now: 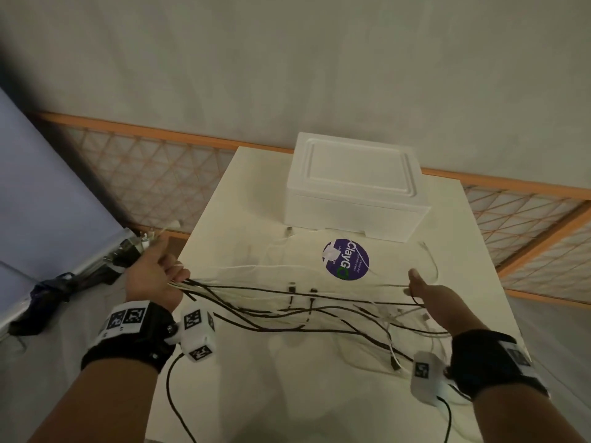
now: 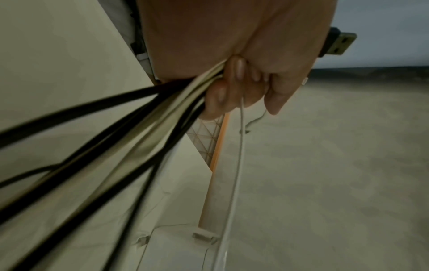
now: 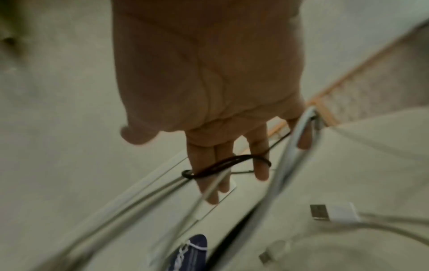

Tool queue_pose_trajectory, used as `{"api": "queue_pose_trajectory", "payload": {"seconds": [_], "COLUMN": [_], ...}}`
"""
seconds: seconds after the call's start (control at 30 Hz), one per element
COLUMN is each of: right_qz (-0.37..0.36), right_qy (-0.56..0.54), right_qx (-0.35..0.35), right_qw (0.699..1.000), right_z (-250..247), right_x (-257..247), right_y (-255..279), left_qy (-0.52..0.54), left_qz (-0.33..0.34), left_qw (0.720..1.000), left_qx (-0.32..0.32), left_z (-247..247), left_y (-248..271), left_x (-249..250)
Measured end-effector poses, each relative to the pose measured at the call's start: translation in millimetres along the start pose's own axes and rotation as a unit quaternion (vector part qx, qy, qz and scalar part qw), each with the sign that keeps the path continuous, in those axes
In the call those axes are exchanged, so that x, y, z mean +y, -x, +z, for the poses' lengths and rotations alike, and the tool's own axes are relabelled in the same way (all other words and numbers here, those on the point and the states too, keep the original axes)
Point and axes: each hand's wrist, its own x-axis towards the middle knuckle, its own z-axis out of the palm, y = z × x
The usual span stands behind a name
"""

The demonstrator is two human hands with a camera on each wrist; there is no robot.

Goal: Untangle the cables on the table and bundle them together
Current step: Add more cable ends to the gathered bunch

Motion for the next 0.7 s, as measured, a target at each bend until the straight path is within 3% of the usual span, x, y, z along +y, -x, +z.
{"api": "queue_pose_trajectory", "payload": {"seconds": [0.1,0.13,0.2,0.3,0.33,0.4,0.43,0.53,0.63,0.7], "right_qz": [-0.024,-0.058,-0.113,-0.138,-0.16,-0.199,-0.202,-0.15,-0.131,-0.084], "right_qy": [0.157,0.184,0.15,0.147,0.154,0.149,0.124,0.034,0.104,0.147], "right_qx": [0.172,0.194,0.162,0.117,0.13,0.223,0.255,0.237,0.343,0.303], "right_qw": [0.972,0.962,0.969,0.972,0.966,0.942,0.937,0.959,0.924,0.938], "right_z": [-4.5,-2.3,-0.4,-8.2,-11.0,-17.9,-22.5,-36.2,-49.3,-50.2], "right_x": [7.7,9.6,14.3,25.5,28.1,35.3,39.6,53.2,67.3,72.5], "right_y": [-10.7,-13.2,-19.6,-35.3,-36.8,-38.0,-37.5,-35.0,-30.1,-29.4], "left_qy": [-0.013,-0.013,-0.02,-0.025,-0.029,-0.043,-0.05,-0.083,-0.091,-0.088], "left_qz": [0.002,0.002,-0.001,0.03,0.039,0.052,0.051,0.057,0.067,0.059], "left_qw": [1.0,1.0,1.0,0.998,0.997,0.994,0.993,0.987,0.983,0.985], "left_qx": [-0.005,0.0,0.02,0.044,0.055,0.085,0.096,0.126,0.142,0.135], "left_z": [9.1,9.9,7.6,1.0,-1.9,-9.6,-13.5,-24.2,-34.3,-38.2], "left_y": [5.5,5.7,5.1,5.3,4.7,0.7,-1.8,-7.4,-11.8,-14.8], "left_x": [-8.5,-9.1,-7.5,-6.4,-6.3,-5.4,-4.2,-0.5,-1.2,0.7]}}
